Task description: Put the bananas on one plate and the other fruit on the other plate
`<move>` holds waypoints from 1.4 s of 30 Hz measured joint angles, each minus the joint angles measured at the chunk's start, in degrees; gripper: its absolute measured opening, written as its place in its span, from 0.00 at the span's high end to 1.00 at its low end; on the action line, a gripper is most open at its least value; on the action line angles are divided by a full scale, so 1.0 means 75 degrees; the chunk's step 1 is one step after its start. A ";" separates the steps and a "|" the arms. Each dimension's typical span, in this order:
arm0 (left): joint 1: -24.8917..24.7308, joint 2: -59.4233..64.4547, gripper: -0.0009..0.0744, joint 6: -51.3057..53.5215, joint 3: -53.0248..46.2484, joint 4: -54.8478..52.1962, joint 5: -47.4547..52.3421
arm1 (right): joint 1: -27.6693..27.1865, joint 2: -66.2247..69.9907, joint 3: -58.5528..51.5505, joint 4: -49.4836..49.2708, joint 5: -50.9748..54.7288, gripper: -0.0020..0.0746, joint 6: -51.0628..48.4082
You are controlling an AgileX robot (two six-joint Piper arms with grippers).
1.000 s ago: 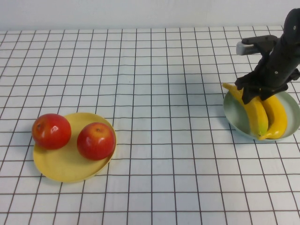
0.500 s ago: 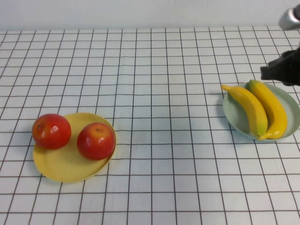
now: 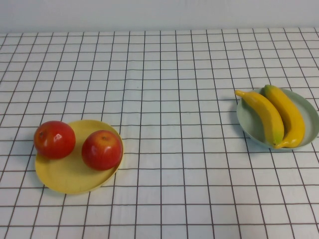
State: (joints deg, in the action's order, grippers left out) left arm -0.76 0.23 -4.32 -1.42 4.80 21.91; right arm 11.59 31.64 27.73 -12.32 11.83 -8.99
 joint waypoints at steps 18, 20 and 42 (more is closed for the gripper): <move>0.0000 0.0000 0.99 0.0000 0.0000 0.0000 0.0000 | -0.0062 -0.2920 -0.3206 0.0147 -0.0594 0.99 0.0416; 0.0000 0.0000 0.99 0.0000 0.0000 0.0000 0.0000 | -0.0254 -0.2927 -0.3571 0.0147 -0.0896 0.99 0.0798; 0.0000 0.0000 0.99 0.0000 0.0000 0.0000 0.0000 | -0.1817 -0.4273 -0.3927 0.0586 0.1020 0.99 0.0800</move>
State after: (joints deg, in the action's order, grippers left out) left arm -0.76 0.23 -4.32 -1.42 4.80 21.91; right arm -2.04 -0.41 -1.72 -7.93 19.48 -2.98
